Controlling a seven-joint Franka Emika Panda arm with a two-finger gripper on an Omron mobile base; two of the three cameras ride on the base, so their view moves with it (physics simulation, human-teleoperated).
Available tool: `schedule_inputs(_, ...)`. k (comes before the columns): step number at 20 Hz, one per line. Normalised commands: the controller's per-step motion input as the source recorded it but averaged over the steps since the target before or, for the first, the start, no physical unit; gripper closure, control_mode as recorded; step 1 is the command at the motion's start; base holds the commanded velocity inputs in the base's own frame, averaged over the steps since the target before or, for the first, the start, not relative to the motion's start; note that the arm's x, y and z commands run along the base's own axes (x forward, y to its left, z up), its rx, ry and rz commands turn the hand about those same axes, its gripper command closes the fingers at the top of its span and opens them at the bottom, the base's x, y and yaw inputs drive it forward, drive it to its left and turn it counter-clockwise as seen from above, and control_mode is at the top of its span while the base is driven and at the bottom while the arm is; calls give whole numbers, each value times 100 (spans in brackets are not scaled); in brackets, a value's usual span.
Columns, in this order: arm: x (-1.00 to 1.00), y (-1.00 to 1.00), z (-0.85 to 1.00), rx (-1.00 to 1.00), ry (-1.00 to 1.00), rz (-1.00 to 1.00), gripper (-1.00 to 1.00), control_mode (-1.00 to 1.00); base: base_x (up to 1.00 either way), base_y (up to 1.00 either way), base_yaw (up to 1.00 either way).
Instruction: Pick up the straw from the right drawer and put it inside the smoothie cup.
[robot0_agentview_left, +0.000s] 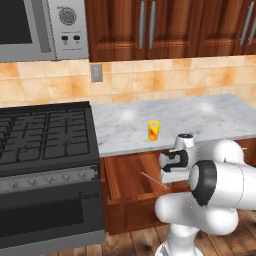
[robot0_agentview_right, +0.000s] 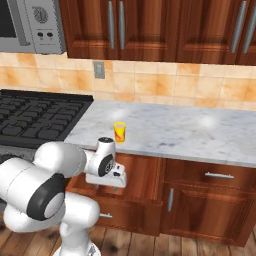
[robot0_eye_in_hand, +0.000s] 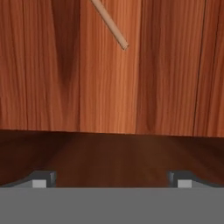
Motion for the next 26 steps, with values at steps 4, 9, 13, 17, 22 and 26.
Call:
schedule_inputs(4,20,15,20,0,0,2,-100,-100,0,0,0)
schedule_inputs(9,28,6,-4,0,0,0,-100,-100,0,0,0)
schedule_inputs(13,33,2,-24,0,0,0,-100,-100,0,0,0)
schedule_inputs(17,29,5,-31,0,0,0,-100,-100,0,0,0)
schedule_inputs(22,25,5,-14,0,-1,0,-100,-100,0,0,0)
schedule_inputs(26,28,6,-4,0,0,0,-100,-100,0,0,0)
